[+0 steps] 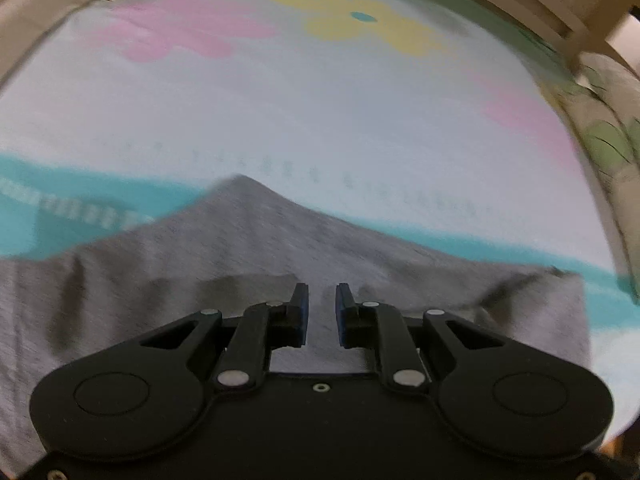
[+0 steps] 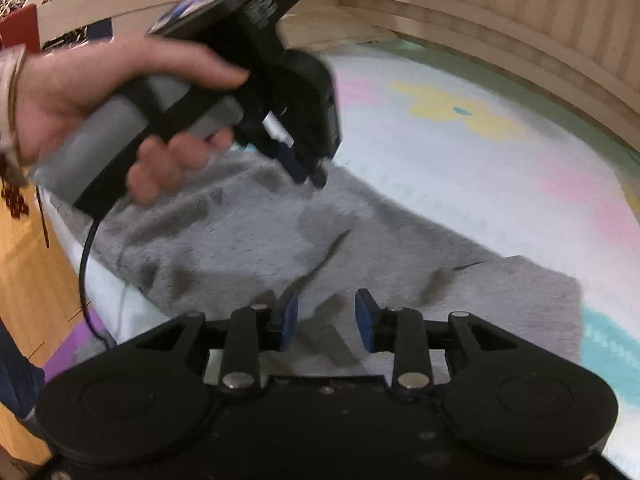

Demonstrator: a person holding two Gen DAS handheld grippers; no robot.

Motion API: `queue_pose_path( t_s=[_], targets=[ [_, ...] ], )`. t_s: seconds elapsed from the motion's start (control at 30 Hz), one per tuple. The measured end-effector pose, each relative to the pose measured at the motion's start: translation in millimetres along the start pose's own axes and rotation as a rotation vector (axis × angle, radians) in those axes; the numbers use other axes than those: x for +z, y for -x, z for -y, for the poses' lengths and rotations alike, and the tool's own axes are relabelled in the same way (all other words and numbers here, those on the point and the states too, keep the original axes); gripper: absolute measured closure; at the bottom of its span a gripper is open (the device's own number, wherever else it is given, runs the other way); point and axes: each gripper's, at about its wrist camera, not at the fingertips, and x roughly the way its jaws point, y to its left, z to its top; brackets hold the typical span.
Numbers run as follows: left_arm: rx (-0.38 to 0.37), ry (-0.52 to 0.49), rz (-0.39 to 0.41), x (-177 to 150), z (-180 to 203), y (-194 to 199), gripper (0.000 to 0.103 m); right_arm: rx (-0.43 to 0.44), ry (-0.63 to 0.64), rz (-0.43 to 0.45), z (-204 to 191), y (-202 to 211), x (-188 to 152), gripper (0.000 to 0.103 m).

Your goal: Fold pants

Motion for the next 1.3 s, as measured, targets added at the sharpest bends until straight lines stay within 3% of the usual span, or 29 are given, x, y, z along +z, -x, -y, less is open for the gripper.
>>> queue_pose_path(
  t_s=[0.13, 0.3, 0.4, 0.47, 0.53, 0.67, 0.8, 1.0, 1.03, 1.07, 1.1, 1.13, 1.2, 1.23, 1.3],
  targets=[
    [-0.119, -0.026, -0.099, -15.2, 11.3, -7.1, 0.081, -0.06, -0.052, -0.033, 42.2, 8.8, 5.0, 0.069],
    [-0.191, 0.08, -0.236, -36.7, 6.6, -28.0, 0.079, -0.153, -0.192, -0.017, 106.1, 17.7, 7.9, 0.069],
    [-0.207, 0.11, -0.229, -42.0, 5.6, -29.1, 0.075, -0.176, -0.274, -0.006, 134.2, 21.8, 10.4, 0.069],
    [-0.232, 0.128, -0.23, -41.5, 5.8, -30.4, 0.061, -0.179, -0.314, 0.001, 146.5, 23.6, 10.2, 0.069],
    [-0.252, 0.149, -0.227, -41.9, 6.9, -32.1, 0.054, -0.179, -0.359, 0.009, 154.2, 23.5, 8.2, 0.069],
    [-0.239, 0.118, -0.22, -37.5, 15.6, -38.0, 0.052, -0.159, -0.392, 0.014, 152.9, 17.8, 4.8, 0.069],
    [-0.225, 0.125, -0.182, -41.2, 12.7, -35.3, 0.053, -0.133, -0.383, 0.024, 150.6, 23.5, 6.5, 0.069],
    [-0.191, -0.001, -0.141, -55.6, 42.0, -35.9, 0.046, -0.099, -0.4, 0.042, 148.4, 33.1, 10.4, 0.069],
    [-0.196, -0.018, -0.139, -56.4, 46.4, -36.4, 0.054, -0.098, -0.401, 0.042, 148.6, 32.7, 11.6, 0.069],
    [-0.203, -0.021, -0.126, -57.2, 49.3, -35.0, 0.083, -0.099, -0.401, 0.043, 149.5, 32.2, 12.5, 0.069],
    [-0.219, -0.011, -0.108, -57.9, 50.2, -32.6, 0.084, -0.107, -0.402, 0.046, 151.0, 32.2, 12.8, 0.069],
    [-0.233, 0.021, -0.071, -59.6, 50.2, -26.9, 0.086, -0.123, -0.404, 0.045, 153.7, 32.6, 13.0, 0.069],
    [-0.19, 0.029, 0.056, -66.9, 54.8, -6.7, 0.086, -0.168, -0.415, 0.035, 159.3, 32.4, 12.1, 0.069],
    [-0.143, -0.008, 0.141, -72.0, 60.4, 7.8, 0.086, -0.2, -0.429, 0.028, 164.2, 31.4, 11.1, 0.069],
    [-0.083, -0.094, 0.222, -79.0, 70.9, 24.7, 0.086, -0.248, -0.46, 0.013, 173.2, 28.1, 8.1, 0.069]
  ],
)
